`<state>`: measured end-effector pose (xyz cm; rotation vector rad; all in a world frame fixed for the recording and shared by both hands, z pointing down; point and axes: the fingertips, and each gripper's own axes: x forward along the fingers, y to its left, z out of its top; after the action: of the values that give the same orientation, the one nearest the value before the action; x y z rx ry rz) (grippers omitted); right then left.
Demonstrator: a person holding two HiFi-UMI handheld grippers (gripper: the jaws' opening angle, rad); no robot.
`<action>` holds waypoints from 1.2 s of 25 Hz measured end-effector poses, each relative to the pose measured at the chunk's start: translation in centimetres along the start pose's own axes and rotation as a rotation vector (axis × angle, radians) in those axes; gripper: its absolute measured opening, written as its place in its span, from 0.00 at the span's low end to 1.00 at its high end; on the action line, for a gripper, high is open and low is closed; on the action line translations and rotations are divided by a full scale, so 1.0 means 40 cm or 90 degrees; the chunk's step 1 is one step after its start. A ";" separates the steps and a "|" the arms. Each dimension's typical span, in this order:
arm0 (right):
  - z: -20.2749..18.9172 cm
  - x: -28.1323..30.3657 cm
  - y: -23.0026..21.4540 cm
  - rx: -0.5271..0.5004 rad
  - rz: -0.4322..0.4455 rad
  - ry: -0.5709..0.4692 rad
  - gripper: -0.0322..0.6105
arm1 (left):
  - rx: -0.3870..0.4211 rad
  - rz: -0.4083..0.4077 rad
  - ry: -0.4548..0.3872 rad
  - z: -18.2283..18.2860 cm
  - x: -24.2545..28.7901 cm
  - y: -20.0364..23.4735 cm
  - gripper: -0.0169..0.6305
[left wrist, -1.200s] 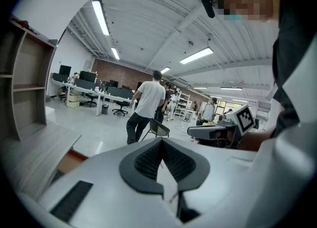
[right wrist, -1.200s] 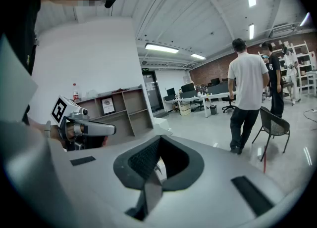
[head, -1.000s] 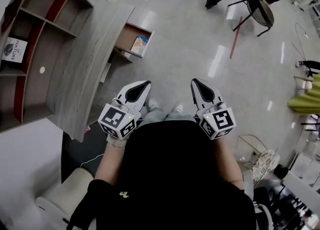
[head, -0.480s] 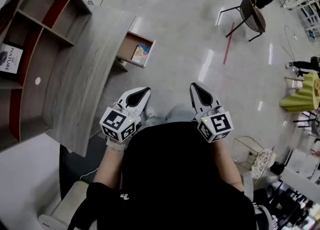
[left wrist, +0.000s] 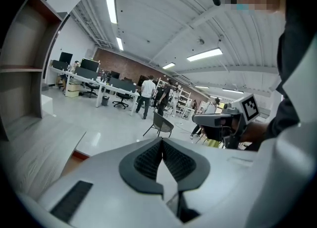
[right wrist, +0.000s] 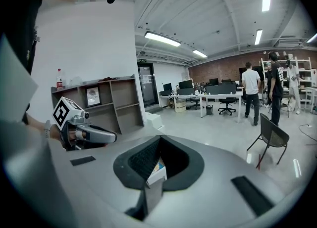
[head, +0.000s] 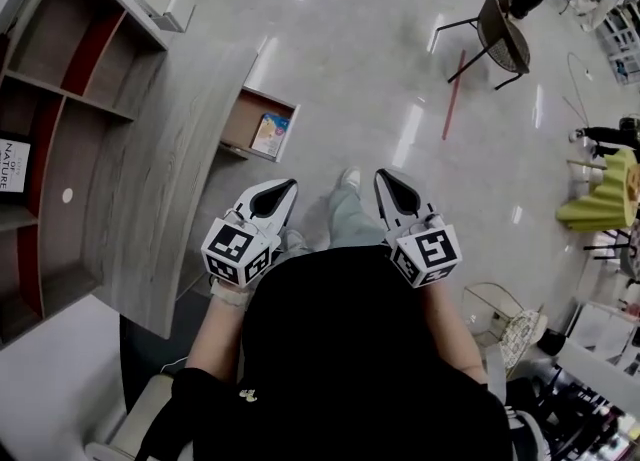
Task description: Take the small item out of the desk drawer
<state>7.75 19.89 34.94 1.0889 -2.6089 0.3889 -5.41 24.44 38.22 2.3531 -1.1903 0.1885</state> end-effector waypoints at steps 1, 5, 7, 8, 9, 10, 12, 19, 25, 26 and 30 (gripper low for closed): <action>0.008 0.018 -0.031 0.001 0.006 0.001 0.05 | 0.001 0.006 0.005 0.011 0.030 0.013 0.04; 0.065 0.083 -0.164 0.010 0.032 -0.005 0.04 | -0.004 0.042 0.021 0.057 0.149 0.065 0.04; 0.092 0.107 -0.229 0.014 0.047 -0.008 0.04 | -0.005 0.061 0.032 0.077 0.202 0.086 0.04; 0.103 0.117 -0.260 0.016 0.054 -0.007 0.04 | -0.006 0.074 0.039 0.085 0.226 0.097 0.04; 0.112 0.126 -0.290 0.017 0.061 -0.006 0.04 | -0.009 0.088 0.046 0.092 0.248 0.108 0.04; 0.121 0.136 -0.319 0.018 0.067 -0.005 0.05 | -0.013 0.104 0.052 0.098 0.269 0.119 0.04; 0.134 0.154 -0.367 0.022 0.082 -0.004 0.05 | -0.023 0.134 0.063 0.102 0.302 0.142 0.04; 0.132 0.224 -0.430 0.040 0.120 0.012 0.04 | -0.070 0.218 0.139 0.019 0.351 0.253 0.05; 0.124 0.281 -0.425 0.047 0.121 0.041 0.04 | -0.104 0.260 0.203 -0.071 0.355 0.367 0.15; 0.121 0.289 -0.425 0.047 0.117 0.045 0.04 | -0.107 0.260 0.216 -0.088 0.357 0.385 0.18; 0.120 0.325 -0.423 0.051 0.092 0.060 0.05 | -0.105 0.247 0.279 -0.167 0.372 0.451 0.31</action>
<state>10.47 -1.66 37.52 0.8848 -2.6163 0.5677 -9.91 8.00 55.59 1.7945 -1.3585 0.6717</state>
